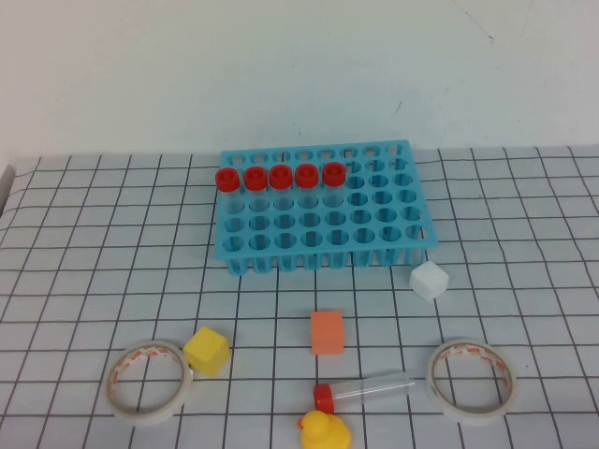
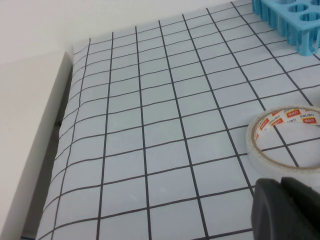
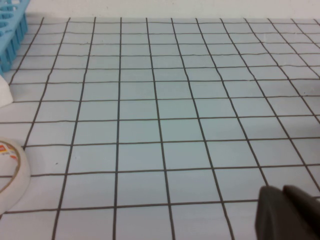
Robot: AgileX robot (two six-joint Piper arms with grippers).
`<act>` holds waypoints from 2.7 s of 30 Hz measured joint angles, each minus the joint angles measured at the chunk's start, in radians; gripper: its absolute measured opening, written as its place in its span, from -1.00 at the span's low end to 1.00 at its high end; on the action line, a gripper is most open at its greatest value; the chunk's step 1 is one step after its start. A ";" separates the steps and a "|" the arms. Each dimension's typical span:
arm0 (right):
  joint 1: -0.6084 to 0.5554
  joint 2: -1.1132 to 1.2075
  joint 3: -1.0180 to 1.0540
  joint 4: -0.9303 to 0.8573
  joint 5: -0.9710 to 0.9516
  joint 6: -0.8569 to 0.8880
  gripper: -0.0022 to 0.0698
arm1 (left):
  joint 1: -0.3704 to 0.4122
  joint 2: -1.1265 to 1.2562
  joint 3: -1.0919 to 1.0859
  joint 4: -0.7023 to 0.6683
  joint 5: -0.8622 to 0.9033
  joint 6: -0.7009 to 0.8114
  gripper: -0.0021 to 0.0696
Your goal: Place the test tubes
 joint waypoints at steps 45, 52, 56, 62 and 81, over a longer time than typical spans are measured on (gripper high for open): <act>0.000 0.000 0.008 0.974 -0.073 -0.112 -0.94 | -0.002 0.000 0.002 -1.179 -0.348 -0.200 -0.95; 0.000 0.000 0.008 0.976 -0.038 -0.226 -0.94 | -0.002 0.158 -0.130 -0.991 0.026 0.038 -0.95; 0.000 0.000 0.008 0.978 -0.038 -0.256 -0.94 | -0.002 0.399 -0.343 -0.841 0.236 0.295 -0.95; 0.000 0.000 0.008 0.978 -0.038 -0.266 -0.94 | -0.002 0.779 -0.708 -0.786 0.537 0.750 -0.95; 0.000 0.000 0.008 0.980 -0.038 -0.276 -0.94 | -0.560 1.284 -1.190 -0.059 0.750 0.451 -0.95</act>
